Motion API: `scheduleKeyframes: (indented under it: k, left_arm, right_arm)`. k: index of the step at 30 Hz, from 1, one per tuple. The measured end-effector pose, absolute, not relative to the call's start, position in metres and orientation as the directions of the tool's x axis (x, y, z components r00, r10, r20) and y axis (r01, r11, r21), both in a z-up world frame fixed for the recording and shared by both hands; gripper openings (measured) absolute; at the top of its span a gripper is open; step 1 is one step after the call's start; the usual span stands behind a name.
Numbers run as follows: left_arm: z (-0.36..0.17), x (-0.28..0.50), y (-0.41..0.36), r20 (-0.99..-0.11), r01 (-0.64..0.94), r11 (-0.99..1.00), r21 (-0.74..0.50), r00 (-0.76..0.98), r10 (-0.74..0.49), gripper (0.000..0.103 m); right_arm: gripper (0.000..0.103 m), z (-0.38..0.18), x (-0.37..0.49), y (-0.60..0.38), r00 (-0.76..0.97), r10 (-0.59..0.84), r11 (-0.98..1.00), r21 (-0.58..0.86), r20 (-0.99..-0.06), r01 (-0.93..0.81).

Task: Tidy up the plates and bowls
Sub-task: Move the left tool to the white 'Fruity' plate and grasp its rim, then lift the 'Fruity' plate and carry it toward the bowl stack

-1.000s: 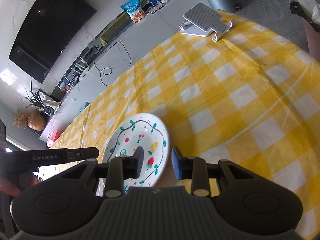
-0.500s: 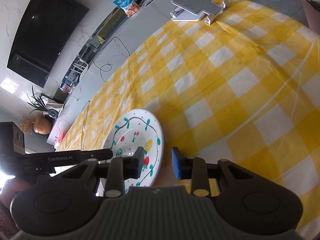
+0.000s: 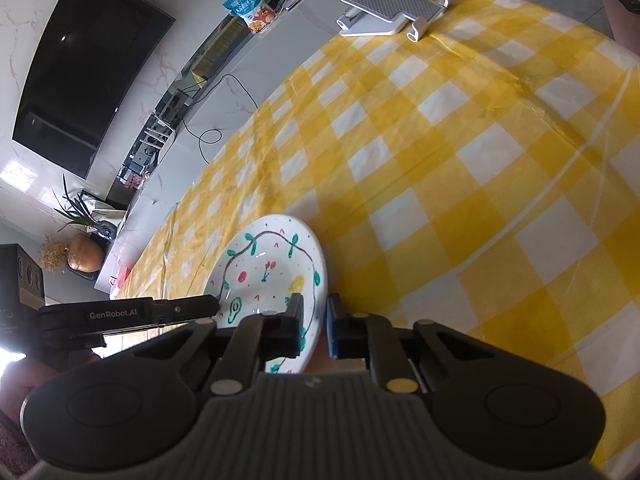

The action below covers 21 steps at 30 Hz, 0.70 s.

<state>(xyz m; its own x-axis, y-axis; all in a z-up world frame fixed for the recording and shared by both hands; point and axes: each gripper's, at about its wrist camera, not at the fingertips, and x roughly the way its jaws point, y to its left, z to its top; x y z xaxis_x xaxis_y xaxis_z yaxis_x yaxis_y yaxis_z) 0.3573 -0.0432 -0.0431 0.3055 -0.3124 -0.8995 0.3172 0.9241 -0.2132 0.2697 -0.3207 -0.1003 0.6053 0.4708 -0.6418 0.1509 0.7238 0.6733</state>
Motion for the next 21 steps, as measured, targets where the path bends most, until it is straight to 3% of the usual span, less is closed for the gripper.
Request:
scheduleKeyframes:
  k: [21]
  left_arm:
    - [0.014, 0.270, -0.052, -0.861, 0.282, 0.932, -0.226, 0.389, -0.327, 0.018]
  right_arm:
    - [0.011, -0.090, 0.230, -0.334, 0.615, 0.475, 0.706, 0.689, -0.630, 0.161]
